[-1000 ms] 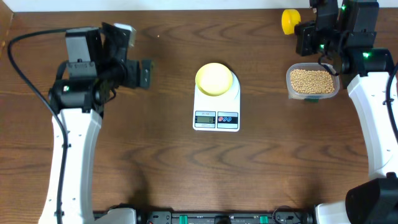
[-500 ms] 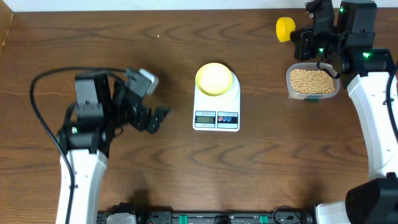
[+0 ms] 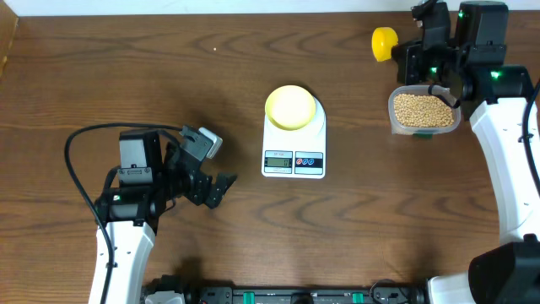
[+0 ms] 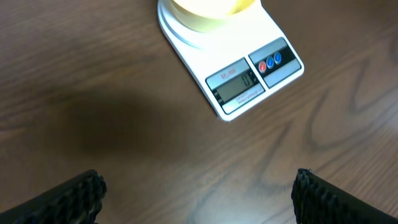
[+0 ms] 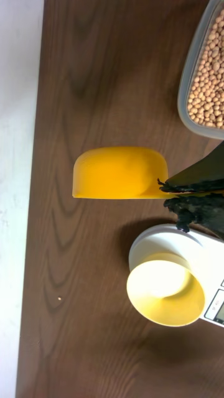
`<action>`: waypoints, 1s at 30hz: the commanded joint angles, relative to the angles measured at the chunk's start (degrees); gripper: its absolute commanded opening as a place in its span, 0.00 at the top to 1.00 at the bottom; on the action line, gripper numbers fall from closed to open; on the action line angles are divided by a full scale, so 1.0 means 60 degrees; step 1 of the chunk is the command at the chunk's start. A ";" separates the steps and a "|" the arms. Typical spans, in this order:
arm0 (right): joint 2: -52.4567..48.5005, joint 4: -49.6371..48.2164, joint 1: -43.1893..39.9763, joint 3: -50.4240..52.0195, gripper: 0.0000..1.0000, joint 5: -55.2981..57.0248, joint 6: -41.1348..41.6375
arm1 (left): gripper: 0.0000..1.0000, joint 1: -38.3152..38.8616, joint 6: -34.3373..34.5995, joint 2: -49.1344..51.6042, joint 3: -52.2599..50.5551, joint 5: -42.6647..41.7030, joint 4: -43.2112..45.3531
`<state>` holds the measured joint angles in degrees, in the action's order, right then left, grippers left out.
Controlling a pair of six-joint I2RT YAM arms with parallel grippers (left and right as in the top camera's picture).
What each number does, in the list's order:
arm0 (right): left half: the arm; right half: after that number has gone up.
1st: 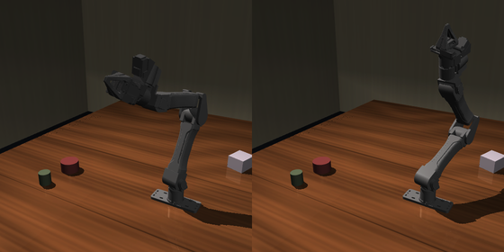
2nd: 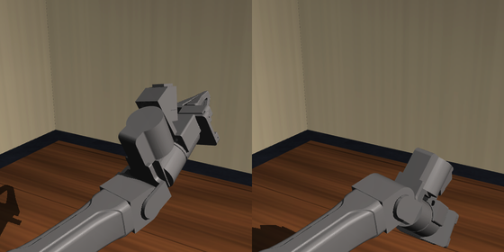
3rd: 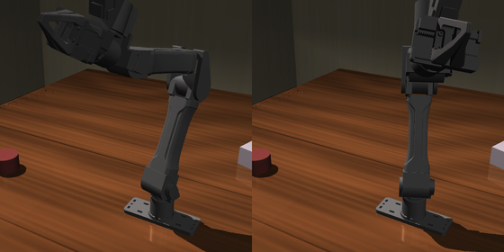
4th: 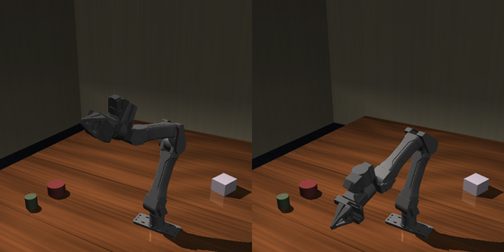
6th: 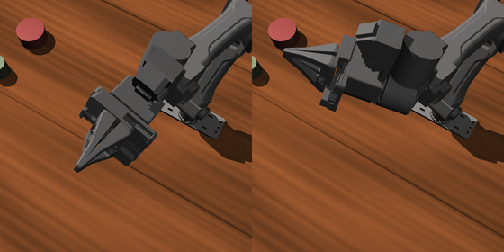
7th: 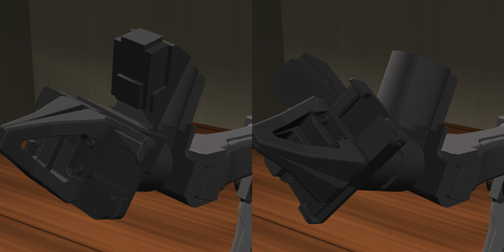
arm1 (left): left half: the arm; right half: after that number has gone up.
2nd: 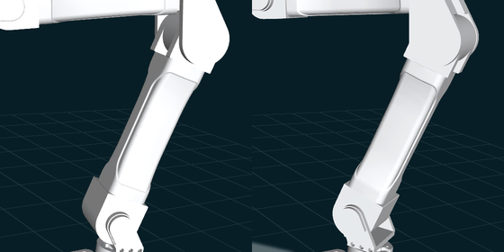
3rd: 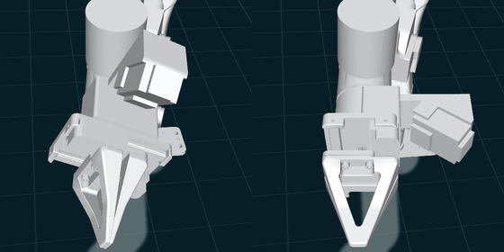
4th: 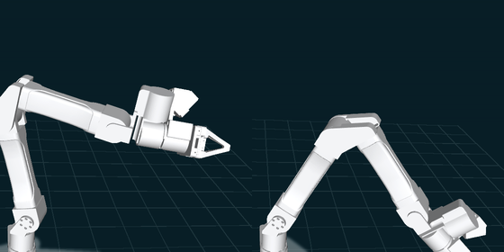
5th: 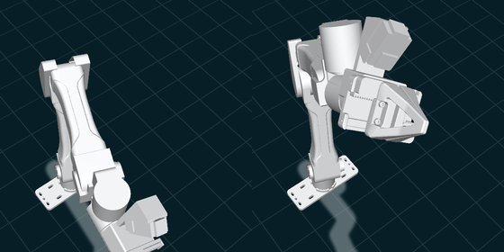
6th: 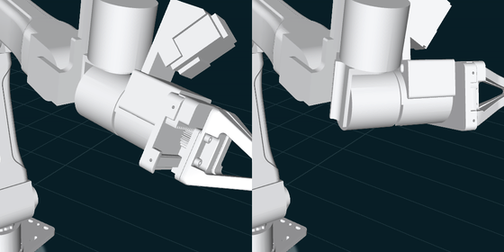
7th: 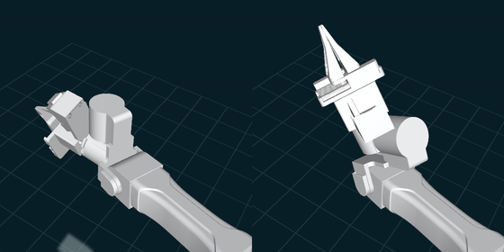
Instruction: Scoop item into bowl and weigh 50g on scale
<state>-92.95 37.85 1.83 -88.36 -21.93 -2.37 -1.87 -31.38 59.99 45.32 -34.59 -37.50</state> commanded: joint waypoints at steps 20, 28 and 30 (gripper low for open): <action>0.0131 0.0135 0.0087 -0.0189 0.99 -0.0117 -0.0178 | 0.02 0.0055 -0.1719 -0.0109 -0.0018 0.0106 -0.0036; 0.0131 0.0146 0.0087 -0.0189 0.99 -0.0117 -0.0193 | 0.02 0.0047 -0.2033 -0.0871 -0.0018 0.0120 0.0710; 0.0131 0.0142 0.0087 -0.0189 0.99 -0.0117 -0.0193 | 0.02 0.0047 -0.2025 -0.0849 -0.0018 0.0095 0.0732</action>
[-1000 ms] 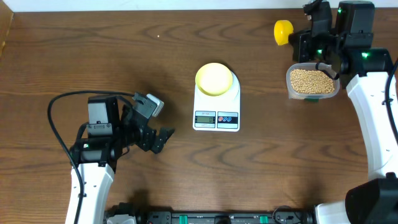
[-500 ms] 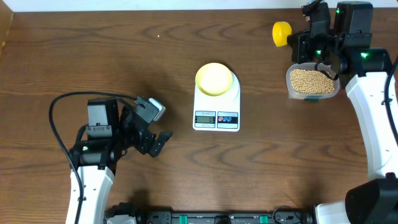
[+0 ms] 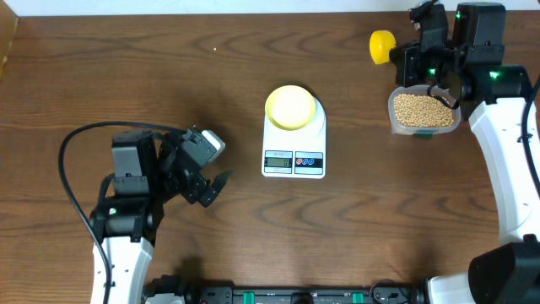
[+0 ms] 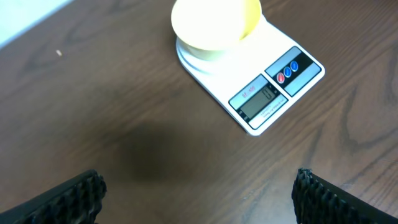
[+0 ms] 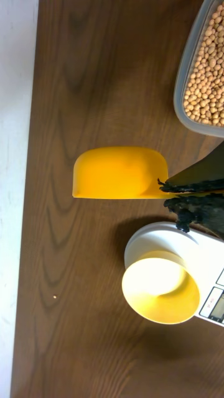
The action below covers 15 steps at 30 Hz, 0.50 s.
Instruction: Scoop item into bowl and weigh 50g on scale
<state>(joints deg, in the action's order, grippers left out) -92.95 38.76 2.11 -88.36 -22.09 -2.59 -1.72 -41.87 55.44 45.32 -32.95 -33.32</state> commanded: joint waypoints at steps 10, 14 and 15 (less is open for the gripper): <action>0.0131 0.0007 0.0040 -0.0189 0.99 -0.0095 -0.0157 | 0.03 0.0022 -0.0313 -0.0062 -0.0018 -0.0976 0.0291; 0.0131 0.0011 0.0040 -0.0189 0.99 -0.0091 -0.0157 | 0.02 0.0022 -0.0310 -0.0058 -0.0018 -0.0889 0.0288; 0.0131 0.0011 0.0040 -0.0189 0.99 -0.0095 -0.0157 | 0.03 0.0022 -0.0310 -0.0058 -0.0018 -0.0885 0.0280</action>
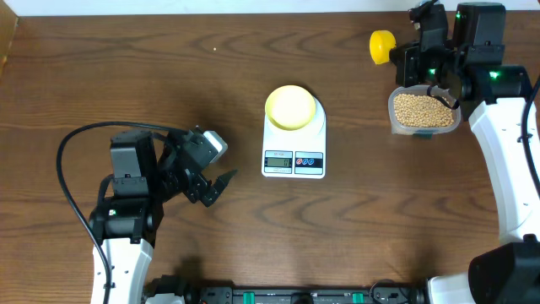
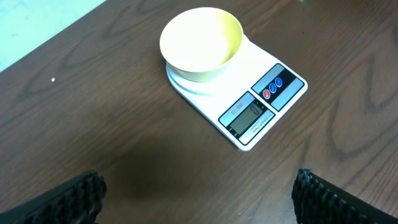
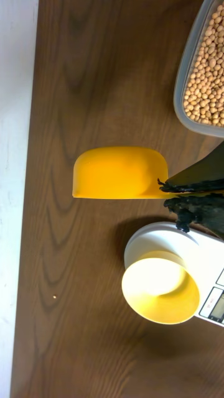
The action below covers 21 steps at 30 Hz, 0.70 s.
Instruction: Scoop item into bowl and weigh 50g on scale
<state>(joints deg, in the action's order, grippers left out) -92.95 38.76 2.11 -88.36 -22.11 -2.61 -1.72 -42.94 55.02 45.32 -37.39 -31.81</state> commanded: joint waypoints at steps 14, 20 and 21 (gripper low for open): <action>0.0131 0.0113 0.0040 -0.0189 0.99 -0.0087 -0.0226 | 0.03 0.0022 -0.0131 0.0011 -0.0018 -0.0127 0.0025; 0.0131 0.0124 0.0040 -0.0189 0.99 -0.0087 -0.0226 | 0.03 0.0022 -0.0131 0.0011 -0.0018 -0.0127 0.0033; 0.0131 0.0124 0.0040 -0.0189 0.99 -0.0091 -0.0226 | 0.03 0.0022 -0.0131 0.0011 -0.0018 -0.0127 0.0029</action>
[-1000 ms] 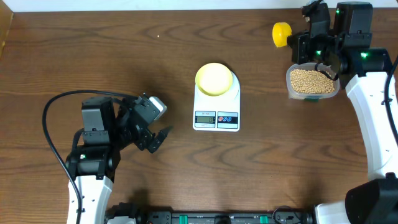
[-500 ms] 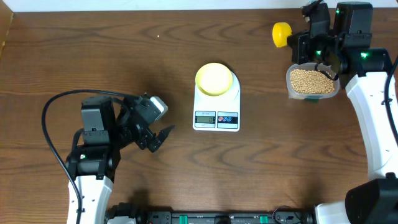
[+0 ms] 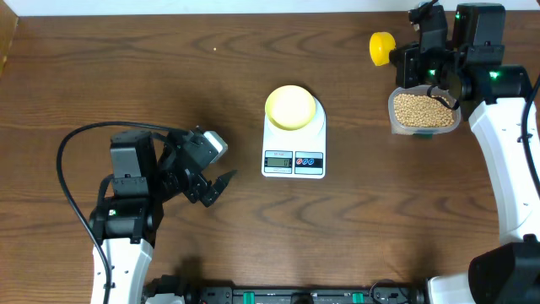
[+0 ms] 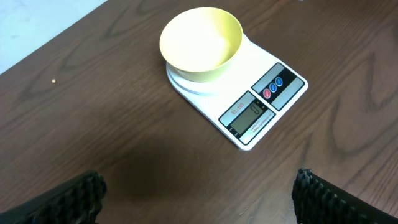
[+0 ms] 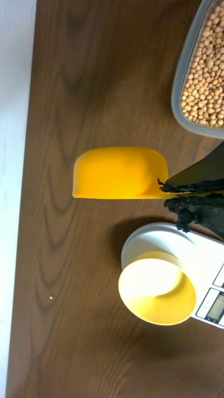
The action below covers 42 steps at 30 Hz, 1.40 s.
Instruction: Scoop item into bowl and weigh 50g on scale
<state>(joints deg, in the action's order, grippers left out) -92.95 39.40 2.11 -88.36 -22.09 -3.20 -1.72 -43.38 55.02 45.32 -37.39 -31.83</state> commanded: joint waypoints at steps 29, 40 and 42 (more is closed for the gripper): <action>0.0131 0.0069 0.0029 -0.0193 0.99 -0.0091 -0.0124 | 0.03 0.0022 -0.0055 0.0011 -0.0018 -0.0127 0.0033; 0.0131 -0.0011 0.0029 -0.0193 0.99 -0.0091 -0.0120 | 0.02 0.0022 -0.0055 0.0011 -0.0018 -0.0127 0.0033; 0.0135 -0.0026 0.0029 -0.0193 0.99 -0.0091 -0.0120 | 0.02 0.0022 -0.0055 0.0011 -0.0018 -0.0127 0.0033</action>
<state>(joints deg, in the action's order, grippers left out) -92.95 39.24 2.11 -88.36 -22.11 -3.20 -1.72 -43.38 55.02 45.32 -37.39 -31.83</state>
